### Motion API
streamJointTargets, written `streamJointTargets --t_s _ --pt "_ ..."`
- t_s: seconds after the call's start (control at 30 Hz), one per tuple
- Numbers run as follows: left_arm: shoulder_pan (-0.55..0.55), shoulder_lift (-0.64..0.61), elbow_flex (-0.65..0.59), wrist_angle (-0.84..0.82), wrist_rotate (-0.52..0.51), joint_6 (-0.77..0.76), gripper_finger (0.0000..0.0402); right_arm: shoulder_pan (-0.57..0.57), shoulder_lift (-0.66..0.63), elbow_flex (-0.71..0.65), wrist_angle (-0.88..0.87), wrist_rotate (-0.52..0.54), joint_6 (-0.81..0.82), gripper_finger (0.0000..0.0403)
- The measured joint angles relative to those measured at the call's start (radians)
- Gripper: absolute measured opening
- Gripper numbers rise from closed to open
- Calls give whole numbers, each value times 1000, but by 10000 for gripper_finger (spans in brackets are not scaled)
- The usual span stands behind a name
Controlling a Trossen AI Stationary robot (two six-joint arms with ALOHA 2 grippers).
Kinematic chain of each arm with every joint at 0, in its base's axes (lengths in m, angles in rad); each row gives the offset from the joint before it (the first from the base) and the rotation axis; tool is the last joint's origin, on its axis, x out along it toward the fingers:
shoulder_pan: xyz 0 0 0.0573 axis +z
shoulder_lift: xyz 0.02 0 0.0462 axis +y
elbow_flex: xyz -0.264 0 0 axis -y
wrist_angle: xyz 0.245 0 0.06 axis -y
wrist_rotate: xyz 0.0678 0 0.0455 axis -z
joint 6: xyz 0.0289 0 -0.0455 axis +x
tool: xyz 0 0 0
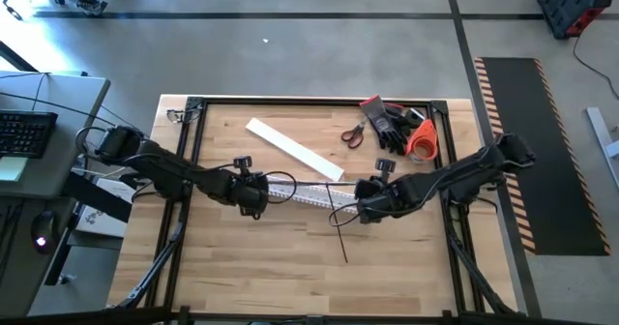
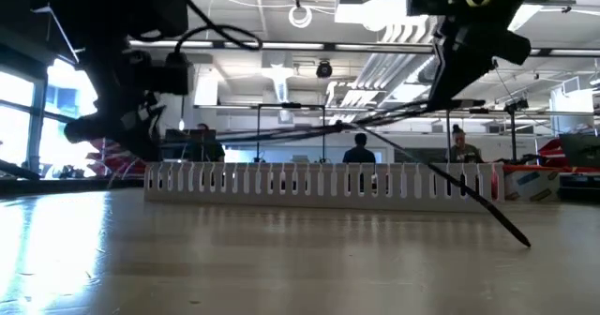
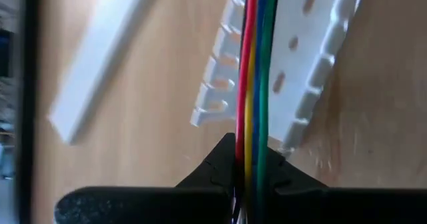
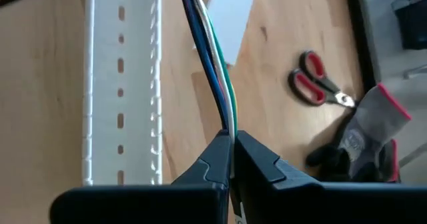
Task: Ziptie cables
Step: Put the colored ziptied cable into the white cable duct
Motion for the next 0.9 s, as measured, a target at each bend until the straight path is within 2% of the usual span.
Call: streamJointTargets --t_s 0.17,0.33,0.57,0.7,0.9 --pt "-1 22 -42 4 3 -9 4 1 0 -25 21 -51 9 0" --pt "-1 23 -37 -93 22 -49 46 1 0 -43 93 -98 -5 0" --pt "-16 23 54 -339 -19 -211 106 1 0 -45 155 -167 -46 0" --pt "-53 23 116 -403 -78 -295 112 2 0 -45 147 -225 -41 0" --pt "-124 23 192 -401 -133 -384 113 4 0 -62 150 -273 -8 0"
